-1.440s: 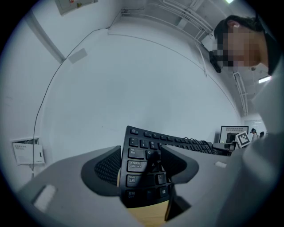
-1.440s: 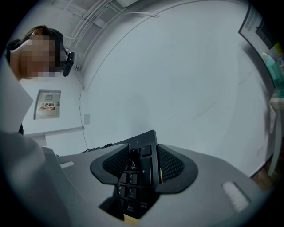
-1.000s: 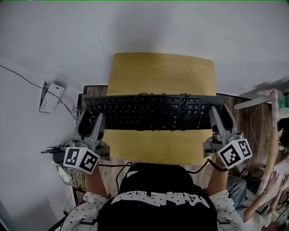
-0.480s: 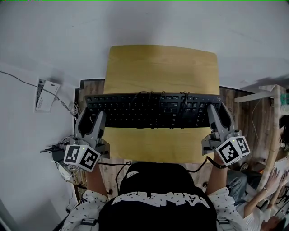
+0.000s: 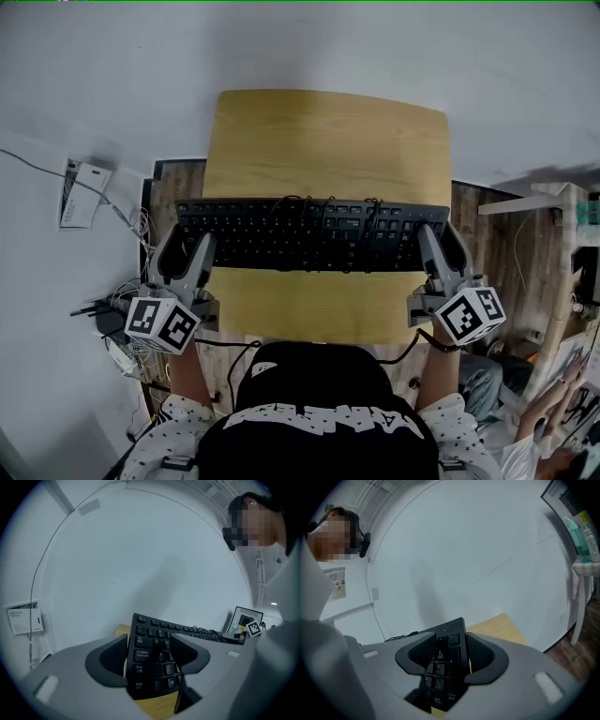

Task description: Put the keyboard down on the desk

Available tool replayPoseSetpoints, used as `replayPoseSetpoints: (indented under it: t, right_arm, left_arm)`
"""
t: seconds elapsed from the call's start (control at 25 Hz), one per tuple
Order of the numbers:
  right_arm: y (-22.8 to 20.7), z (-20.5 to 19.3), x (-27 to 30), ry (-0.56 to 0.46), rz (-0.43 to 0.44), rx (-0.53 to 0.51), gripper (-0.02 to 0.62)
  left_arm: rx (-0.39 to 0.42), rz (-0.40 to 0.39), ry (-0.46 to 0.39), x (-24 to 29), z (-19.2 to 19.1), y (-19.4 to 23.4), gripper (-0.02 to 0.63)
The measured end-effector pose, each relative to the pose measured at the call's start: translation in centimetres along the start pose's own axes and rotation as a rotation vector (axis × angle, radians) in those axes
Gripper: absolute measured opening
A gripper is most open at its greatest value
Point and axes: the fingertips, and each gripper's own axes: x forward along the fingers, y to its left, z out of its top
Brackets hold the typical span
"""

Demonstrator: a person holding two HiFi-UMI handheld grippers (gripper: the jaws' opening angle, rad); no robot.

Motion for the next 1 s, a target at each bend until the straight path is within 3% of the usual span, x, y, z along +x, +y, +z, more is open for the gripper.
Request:
replayPoseSetpoints:
  t: [0.16, 0.28, 0.44, 0.56, 0.72, 1.0]
  right_arm:
    - [-0.1, 0.0, -0.1, 0.019, -0.011, 0.011, 0.216]
    - [1.4, 2.0, -0.8, 0.025, -0.004, 0.036, 0.216]
    - [1.8, 2.3, -1.0, 0.045, -0.012, 0.061, 0.216]
    - [3.3, 4.5, -1.7, 0.046, -0.011, 0.092, 0.216]
    - [2.2, 3.2, -1.2, 0.063, -0.026, 0.087, 0.216]
    - [1.8, 3.5, -1.6, 0.096, -0.031, 0.116, 0.216]
  left_arm:
    - [-0.002, 0.003, 0.013, -0.1, 0.1, -0.2, 0.264]
    - [0.007, 0.032, 0.046, -1.5, 3.2, -1.2, 0.264]
    - [0.016, 0.019, 0.055, -1.6, 4.3, -1.3, 0.264]
    - [0.037, 0.028, 0.072, -2.7, 7.8, -2.5, 0.264]
    - [0.035, 0.031, 0.097, -1.9, 5.9, -2.1, 0.270]
    - [0.015, 0.052, 0.133, -2.2, 6.2, -2.8, 0.270]
